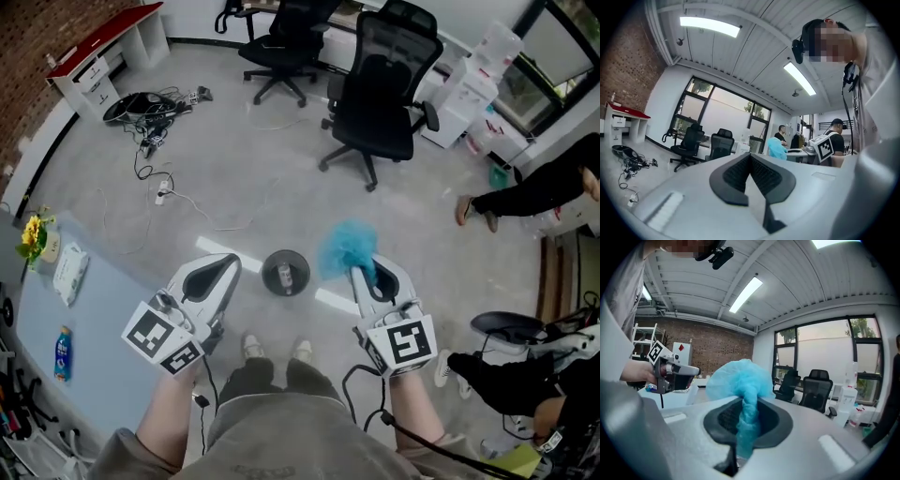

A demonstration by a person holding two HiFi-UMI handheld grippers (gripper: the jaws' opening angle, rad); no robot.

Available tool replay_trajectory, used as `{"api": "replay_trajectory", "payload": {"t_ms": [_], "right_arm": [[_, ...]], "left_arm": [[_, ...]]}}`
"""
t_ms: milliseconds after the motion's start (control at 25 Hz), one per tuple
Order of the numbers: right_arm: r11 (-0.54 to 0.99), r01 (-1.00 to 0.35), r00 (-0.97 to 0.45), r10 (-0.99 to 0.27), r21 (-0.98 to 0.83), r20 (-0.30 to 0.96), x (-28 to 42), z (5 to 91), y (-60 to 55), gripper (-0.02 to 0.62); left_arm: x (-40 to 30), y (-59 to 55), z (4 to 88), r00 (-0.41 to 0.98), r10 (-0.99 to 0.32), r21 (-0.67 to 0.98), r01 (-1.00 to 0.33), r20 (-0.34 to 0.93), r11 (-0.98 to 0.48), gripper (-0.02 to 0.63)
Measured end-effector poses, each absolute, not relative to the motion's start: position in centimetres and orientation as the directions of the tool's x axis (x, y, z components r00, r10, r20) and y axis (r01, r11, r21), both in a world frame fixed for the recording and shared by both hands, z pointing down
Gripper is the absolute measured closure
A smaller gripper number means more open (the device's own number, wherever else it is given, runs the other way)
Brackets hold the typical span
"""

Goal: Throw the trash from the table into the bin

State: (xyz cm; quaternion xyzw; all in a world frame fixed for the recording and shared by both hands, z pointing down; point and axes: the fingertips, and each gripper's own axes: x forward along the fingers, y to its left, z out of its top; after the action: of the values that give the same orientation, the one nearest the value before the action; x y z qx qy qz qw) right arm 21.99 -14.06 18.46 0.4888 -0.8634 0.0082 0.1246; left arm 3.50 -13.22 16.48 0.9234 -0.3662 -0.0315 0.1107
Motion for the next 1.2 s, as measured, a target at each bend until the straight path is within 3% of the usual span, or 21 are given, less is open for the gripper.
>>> {"api": "replay_trajectory", "payload": {"t_ms": [240, 560, 960, 1200], "right_arm": [[0.558, -0.821, -0.512, -0.813, 0.119, 0.278, 20.1, 24.0, -19.1, 0.569], [0.606, -0.792, -0.516, -0.733, 0.079, 0.443, 18.4, 36.6, -24.6, 0.569], [0.653, -0.757, -0.505, -0.612, 0.028, 0.609, 17.9, 60.8, -27.1, 0.569], [0.663, -0.749, -0.485, -0.536, -0.011, 0.691, 17.7, 76.4, -27.2, 0.569]], "left_arm": [[2.7, -18.2, 22.7, 0.719, -0.692, 0.250, -0.681, 0.056, -0.688, 0.607], [2.1, -23.7, 35.9, 0.701, -0.696, 0.344, -0.698, 0.154, -0.628, 0.607], [2.5, -28.1, 59.0, 0.672, -0.671, 0.434, -0.730, 0.314, -0.528, 0.607], [3.1, -28.9, 72.8, 0.681, -0.678, 0.592, -0.677, 0.278, -0.437, 0.607]]}}
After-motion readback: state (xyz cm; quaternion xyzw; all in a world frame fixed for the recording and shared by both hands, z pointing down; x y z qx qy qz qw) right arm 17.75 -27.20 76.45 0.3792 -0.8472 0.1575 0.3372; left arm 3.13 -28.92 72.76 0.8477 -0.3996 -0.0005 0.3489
